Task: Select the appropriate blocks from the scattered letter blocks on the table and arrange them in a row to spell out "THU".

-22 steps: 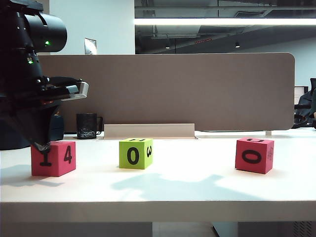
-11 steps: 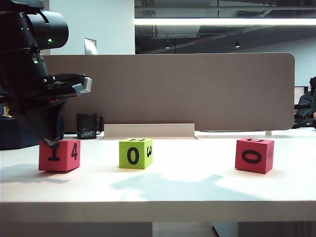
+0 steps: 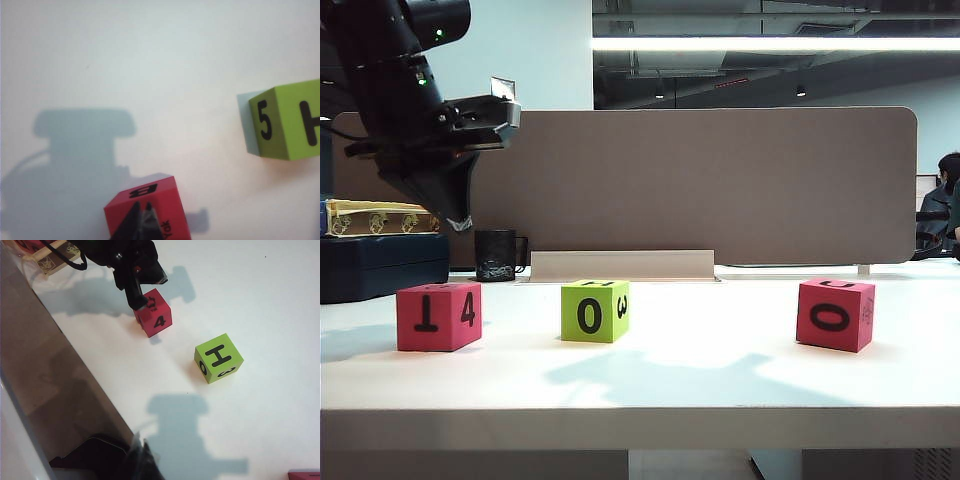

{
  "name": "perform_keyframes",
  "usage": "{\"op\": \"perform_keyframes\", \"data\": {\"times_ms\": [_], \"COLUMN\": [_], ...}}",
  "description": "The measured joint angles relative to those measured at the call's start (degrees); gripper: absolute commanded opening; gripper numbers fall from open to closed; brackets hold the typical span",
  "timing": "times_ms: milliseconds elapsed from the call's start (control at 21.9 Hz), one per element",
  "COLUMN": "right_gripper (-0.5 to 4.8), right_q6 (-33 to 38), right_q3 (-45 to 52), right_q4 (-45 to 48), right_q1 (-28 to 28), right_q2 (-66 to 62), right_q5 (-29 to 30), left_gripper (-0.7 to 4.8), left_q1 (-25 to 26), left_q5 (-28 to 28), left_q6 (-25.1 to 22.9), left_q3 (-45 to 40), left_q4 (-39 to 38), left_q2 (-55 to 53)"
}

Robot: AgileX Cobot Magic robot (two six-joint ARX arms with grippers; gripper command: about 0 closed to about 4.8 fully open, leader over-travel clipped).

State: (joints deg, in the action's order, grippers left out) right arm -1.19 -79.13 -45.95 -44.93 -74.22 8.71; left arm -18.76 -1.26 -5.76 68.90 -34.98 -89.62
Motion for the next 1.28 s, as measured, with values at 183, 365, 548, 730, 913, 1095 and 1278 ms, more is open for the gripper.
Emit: {"op": "perform_keyframes", "data": {"times_ms": [183,365,548,730,913,1095,1278], "right_gripper": [-0.05,-0.05,-0.05,-0.05,-0.05,-0.05,-0.05], "right_q6": [0.0,0.0,0.0,0.0,-0.1,-0.2,-0.2], "right_q3": [0.0,0.0,0.0,0.0,0.0,0.0,0.0], "right_q4": [-1.0,-1.4,-1.4,-1.4,-1.4,-1.4,-1.4], "right_q1": [0.0,0.0,0.0,0.0,0.0,0.0,0.0], "right_q2": [0.0,0.0,0.0,0.0,0.0,0.0,0.0], "right_q5": [0.0,0.0,0.0,0.0,0.0,-0.1,0.0], "left_gripper": [0.64,2.47,3.20,3.58,4.15,4.13,4.04], "left_q1": [0.0,0.0,0.0,0.0,0.0,0.0,0.0], "left_q5": [0.0,0.0,0.0,0.0,0.0,-0.1,-0.2], "left_q6": [0.1,1.5,2.9,4.0,4.2,4.8,5.5], "left_q3": [0.2,0.1,0.1,-0.1,-0.2,-0.3,-0.3], "left_q4": [-7.2,-10.8,-10.6,-10.5,-10.8,-10.7,-9.5], "left_q2": [0.1,0.1,-0.4,-3.1,-4.3,-5.9,-7.9]}}
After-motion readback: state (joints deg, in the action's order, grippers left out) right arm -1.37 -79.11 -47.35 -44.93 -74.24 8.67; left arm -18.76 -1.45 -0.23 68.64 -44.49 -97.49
